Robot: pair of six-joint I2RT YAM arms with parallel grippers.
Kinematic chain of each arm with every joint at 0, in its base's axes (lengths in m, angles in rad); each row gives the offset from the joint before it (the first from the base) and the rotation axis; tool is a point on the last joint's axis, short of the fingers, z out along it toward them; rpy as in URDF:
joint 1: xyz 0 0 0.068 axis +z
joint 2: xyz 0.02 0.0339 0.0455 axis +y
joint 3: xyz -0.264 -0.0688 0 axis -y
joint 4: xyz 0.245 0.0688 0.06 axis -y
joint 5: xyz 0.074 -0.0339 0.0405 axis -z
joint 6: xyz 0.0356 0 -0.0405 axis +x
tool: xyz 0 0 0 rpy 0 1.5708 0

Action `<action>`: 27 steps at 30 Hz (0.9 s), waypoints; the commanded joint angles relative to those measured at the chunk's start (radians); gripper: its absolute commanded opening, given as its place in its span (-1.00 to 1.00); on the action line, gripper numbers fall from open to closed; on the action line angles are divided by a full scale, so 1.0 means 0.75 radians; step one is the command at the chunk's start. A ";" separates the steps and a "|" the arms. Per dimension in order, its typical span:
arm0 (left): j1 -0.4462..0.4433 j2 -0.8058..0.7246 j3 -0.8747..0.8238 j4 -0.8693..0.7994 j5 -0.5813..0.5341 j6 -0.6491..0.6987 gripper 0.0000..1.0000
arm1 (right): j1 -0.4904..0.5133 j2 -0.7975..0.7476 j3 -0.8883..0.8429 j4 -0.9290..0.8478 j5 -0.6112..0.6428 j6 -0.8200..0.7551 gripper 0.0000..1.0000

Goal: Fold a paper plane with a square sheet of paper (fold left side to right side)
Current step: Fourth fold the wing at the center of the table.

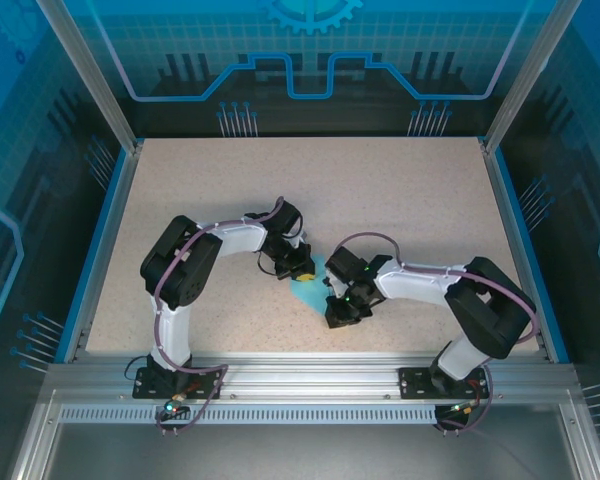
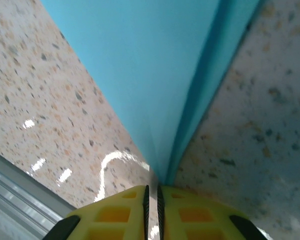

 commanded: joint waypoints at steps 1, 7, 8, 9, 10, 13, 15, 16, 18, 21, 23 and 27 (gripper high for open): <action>0.001 0.090 -0.030 -0.099 -0.173 0.017 -0.88 | 0.010 -0.078 -0.003 -0.070 -0.055 0.023 -0.72; 0.001 0.085 -0.034 -0.091 -0.170 0.013 -0.88 | -0.045 -0.124 -0.003 0.085 -0.132 0.058 -0.72; 0.001 0.086 -0.034 -0.089 -0.167 0.011 -0.88 | -0.057 -0.111 -0.001 0.106 -0.128 0.062 -0.72; 0.001 0.085 -0.035 -0.087 -0.166 0.010 -0.88 | -0.066 -0.097 0.004 0.118 -0.116 0.064 -0.72; 0.001 0.085 -0.036 -0.085 -0.166 0.009 -0.88 | -0.074 -0.080 0.010 0.127 -0.101 0.067 -0.72; 0.000 0.083 -0.036 -0.085 -0.163 0.009 -0.88 | -0.094 -0.036 0.033 0.152 -0.047 0.078 -0.73; 0.001 0.083 -0.036 -0.085 -0.162 0.010 -0.88 | -0.101 -0.019 0.037 0.177 -0.033 0.091 -0.73; 0.001 0.083 -0.036 -0.085 -0.161 0.009 -0.88 | -0.109 -0.006 0.036 0.197 -0.031 0.097 -0.73; 0.001 0.083 -0.036 -0.084 -0.158 0.008 -0.88 | -0.112 0.017 0.040 0.212 -0.032 0.102 -0.73; 0.000 0.080 -0.034 -0.083 -0.154 0.008 -0.88 | -0.113 0.052 0.044 0.213 -0.030 0.099 -0.74; 0.000 0.072 -0.032 -0.083 -0.154 0.008 -0.88 | -0.112 0.065 0.042 0.198 -0.010 0.100 -0.74; 0.000 0.046 -0.025 -0.087 -0.153 0.018 -0.86 | -0.113 0.098 0.031 0.158 0.012 0.100 -0.75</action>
